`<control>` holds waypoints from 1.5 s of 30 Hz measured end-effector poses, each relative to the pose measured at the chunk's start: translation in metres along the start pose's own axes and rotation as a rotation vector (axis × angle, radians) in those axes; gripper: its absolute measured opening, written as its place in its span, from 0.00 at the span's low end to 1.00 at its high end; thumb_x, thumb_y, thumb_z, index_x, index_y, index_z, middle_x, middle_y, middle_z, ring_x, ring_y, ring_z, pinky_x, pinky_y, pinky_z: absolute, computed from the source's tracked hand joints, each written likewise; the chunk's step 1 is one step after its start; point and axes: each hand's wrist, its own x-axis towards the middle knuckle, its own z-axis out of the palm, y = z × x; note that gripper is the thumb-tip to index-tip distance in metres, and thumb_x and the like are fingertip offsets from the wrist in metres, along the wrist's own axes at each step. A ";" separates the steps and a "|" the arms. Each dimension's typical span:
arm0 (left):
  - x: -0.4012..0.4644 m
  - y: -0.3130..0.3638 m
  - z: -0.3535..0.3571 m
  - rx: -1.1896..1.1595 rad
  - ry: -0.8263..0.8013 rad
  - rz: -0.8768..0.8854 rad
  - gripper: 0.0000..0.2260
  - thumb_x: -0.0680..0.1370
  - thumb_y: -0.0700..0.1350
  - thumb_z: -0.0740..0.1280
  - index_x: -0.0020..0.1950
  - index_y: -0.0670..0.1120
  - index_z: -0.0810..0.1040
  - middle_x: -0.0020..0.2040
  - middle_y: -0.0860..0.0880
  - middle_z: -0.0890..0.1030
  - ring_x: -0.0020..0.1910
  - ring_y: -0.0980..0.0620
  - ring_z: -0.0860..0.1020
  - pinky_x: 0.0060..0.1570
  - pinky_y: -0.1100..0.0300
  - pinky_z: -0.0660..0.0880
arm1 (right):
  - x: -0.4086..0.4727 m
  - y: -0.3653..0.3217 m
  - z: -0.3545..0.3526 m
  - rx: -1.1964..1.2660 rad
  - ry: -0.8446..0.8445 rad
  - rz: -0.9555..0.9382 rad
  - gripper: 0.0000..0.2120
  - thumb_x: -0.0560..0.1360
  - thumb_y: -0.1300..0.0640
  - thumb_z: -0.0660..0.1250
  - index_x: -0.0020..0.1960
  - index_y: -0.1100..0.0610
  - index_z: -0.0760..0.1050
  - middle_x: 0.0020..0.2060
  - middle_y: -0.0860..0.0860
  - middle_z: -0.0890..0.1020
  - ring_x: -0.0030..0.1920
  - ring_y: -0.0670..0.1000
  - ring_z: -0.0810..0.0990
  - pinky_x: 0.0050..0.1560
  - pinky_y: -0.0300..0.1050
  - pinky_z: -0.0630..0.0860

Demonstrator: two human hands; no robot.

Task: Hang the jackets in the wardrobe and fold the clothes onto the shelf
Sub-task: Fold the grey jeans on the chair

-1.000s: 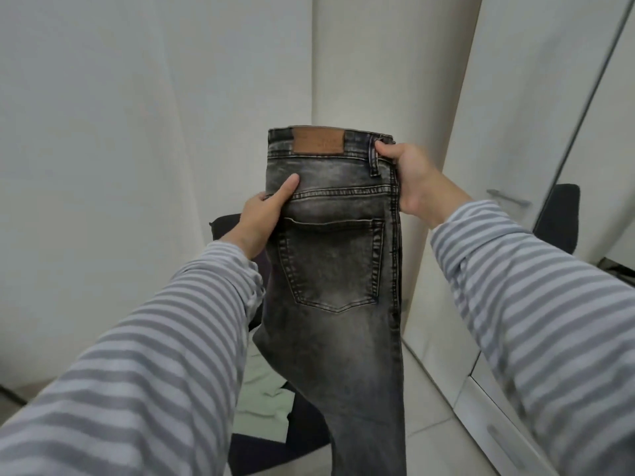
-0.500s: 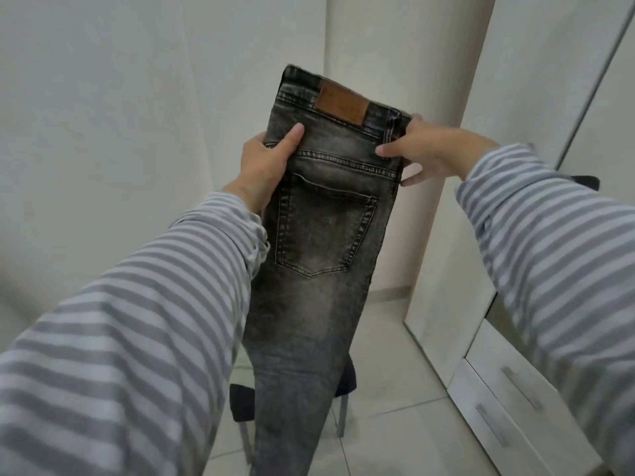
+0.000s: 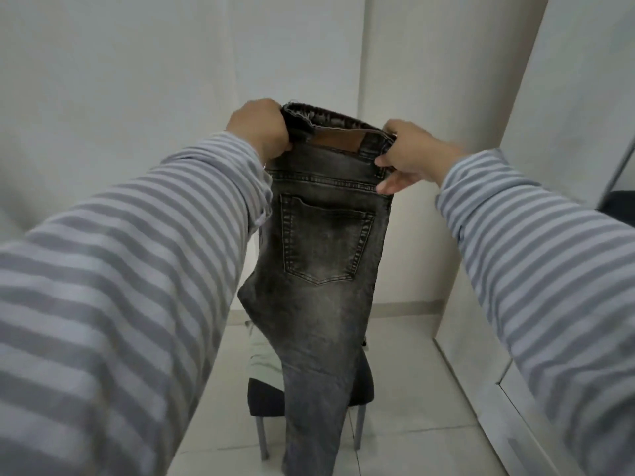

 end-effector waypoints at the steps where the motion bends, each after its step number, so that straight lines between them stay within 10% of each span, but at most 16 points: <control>1: 0.004 -0.002 0.007 -0.133 -0.053 -0.077 0.09 0.77 0.41 0.67 0.56 0.41 0.77 0.49 0.40 0.83 0.38 0.42 0.82 0.36 0.57 0.81 | 0.006 0.003 0.007 0.111 -0.035 0.049 0.12 0.79 0.67 0.57 0.57 0.52 0.66 0.51 0.56 0.74 0.32 0.59 0.84 0.27 0.52 0.81; 5: 0.019 -0.029 0.042 -0.648 -0.264 -0.281 0.26 0.67 0.57 0.76 0.60 0.47 0.76 0.22 0.50 0.79 0.29 0.45 0.81 0.39 0.48 0.81 | 0.037 0.012 0.031 0.262 -0.078 0.114 0.11 0.81 0.65 0.52 0.57 0.51 0.64 0.42 0.52 0.76 0.31 0.60 0.81 0.33 0.58 0.80; 7: 0.038 -0.038 0.056 -0.660 -0.289 -0.240 0.26 0.54 0.58 0.82 0.48 0.53 0.79 0.26 0.57 0.80 0.45 0.44 0.81 0.49 0.47 0.77 | 0.056 0.015 0.041 0.231 -0.142 0.127 0.08 0.82 0.64 0.50 0.54 0.52 0.64 0.41 0.50 0.74 0.37 0.60 0.79 0.50 0.63 0.77; 9: 0.060 -0.040 0.068 -0.745 -0.275 -0.325 0.06 0.78 0.48 0.66 0.52 0.48 0.75 0.44 0.51 0.83 0.48 0.38 0.81 0.44 0.49 0.77 | 0.080 0.013 0.047 0.197 -0.145 0.115 0.09 0.82 0.64 0.49 0.55 0.52 0.63 0.44 0.50 0.74 0.43 0.62 0.79 0.57 0.64 0.72; 15: 0.158 -0.052 0.081 -0.809 -0.035 -0.157 0.15 0.81 0.41 0.52 0.66 0.50 0.68 0.63 0.47 0.75 0.54 0.39 0.80 0.18 0.63 0.71 | 0.172 -0.014 0.058 0.246 0.081 -0.039 0.15 0.78 0.68 0.49 0.52 0.48 0.63 0.55 0.55 0.72 0.51 0.59 0.79 0.40 0.47 0.74; 17: 0.195 -0.053 0.086 -0.874 0.032 -0.077 0.14 0.81 0.38 0.53 0.64 0.50 0.70 0.60 0.47 0.75 0.55 0.42 0.77 0.29 0.58 0.79 | 0.209 -0.021 0.063 0.252 0.194 -0.127 0.18 0.75 0.71 0.51 0.44 0.47 0.63 0.49 0.53 0.72 0.49 0.56 0.76 0.36 0.46 0.75; 20: 0.238 -0.058 0.098 -0.959 0.144 0.047 0.15 0.78 0.33 0.55 0.56 0.52 0.71 0.53 0.48 0.75 0.55 0.46 0.74 0.56 0.45 0.77 | 0.255 -0.020 0.072 0.307 0.324 -0.222 0.21 0.68 0.71 0.52 0.38 0.44 0.62 0.41 0.49 0.70 0.47 0.54 0.72 0.55 0.60 0.77; 27: 0.284 -0.099 0.160 -0.964 0.101 0.090 0.12 0.73 0.38 0.60 0.43 0.56 0.72 0.46 0.54 0.78 0.56 0.45 0.77 0.60 0.44 0.75 | 0.319 0.019 0.108 0.322 0.419 -0.162 0.19 0.65 0.71 0.58 0.37 0.46 0.64 0.39 0.49 0.71 0.45 0.53 0.73 0.54 0.61 0.77; 33: 0.265 -0.148 0.227 -0.928 -0.049 -0.069 0.13 0.67 0.34 0.61 0.40 0.54 0.72 0.43 0.48 0.79 0.48 0.45 0.78 0.57 0.39 0.75 | 0.314 0.082 0.155 0.298 0.347 -0.014 0.17 0.66 0.69 0.65 0.35 0.49 0.65 0.37 0.50 0.75 0.39 0.52 0.72 0.37 0.45 0.69; 45: 0.081 -0.197 0.294 -0.875 -0.229 -0.286 0.08 0.67 0.37 0.65 0.39 0.50 0.74 0.42 0.46 0.80 0.54 0.36 0.78 0.58 0.39 0.75 | 0.182 0.211 0.221 0.317 0.143 0.161 0.16 0.67 0.72 0.63 0.32 0.53 0.64 0.40 0.50 0.79 0.46 0.53 0.78 0.53 0.52 0.77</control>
